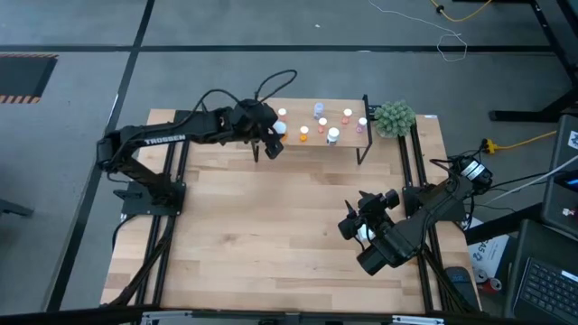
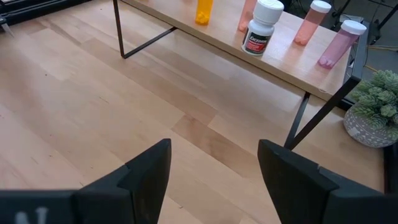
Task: Pick and place medicine bottles onto shelf by color
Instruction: Put the big yellow pill bottle on the shelf
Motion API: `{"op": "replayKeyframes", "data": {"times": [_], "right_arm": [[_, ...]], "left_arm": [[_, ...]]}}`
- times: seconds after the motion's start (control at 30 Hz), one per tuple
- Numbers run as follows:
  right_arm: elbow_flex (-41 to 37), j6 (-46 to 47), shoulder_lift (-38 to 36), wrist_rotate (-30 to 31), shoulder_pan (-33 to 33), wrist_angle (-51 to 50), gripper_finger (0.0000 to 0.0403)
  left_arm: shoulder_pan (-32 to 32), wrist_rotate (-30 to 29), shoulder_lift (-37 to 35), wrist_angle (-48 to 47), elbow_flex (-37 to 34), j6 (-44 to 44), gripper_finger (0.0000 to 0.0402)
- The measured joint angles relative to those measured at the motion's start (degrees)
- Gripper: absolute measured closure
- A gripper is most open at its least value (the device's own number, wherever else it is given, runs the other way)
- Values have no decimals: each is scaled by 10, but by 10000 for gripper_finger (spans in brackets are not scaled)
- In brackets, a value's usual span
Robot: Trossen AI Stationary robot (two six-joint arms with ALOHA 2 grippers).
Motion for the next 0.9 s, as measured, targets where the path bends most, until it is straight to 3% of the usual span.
{"op": "replayKeyframes", "data": {"times": [0.37, 0.9], "right_arm": [[0, -5, 0, 0, 0, 0, 160], [0, -11, 0, -1, 0, 0, 160]], "left_arm": [[19, 5, 40, 5, -1, 14, 190], [28, 26, 40, -2, -2, 41, 189]]}}
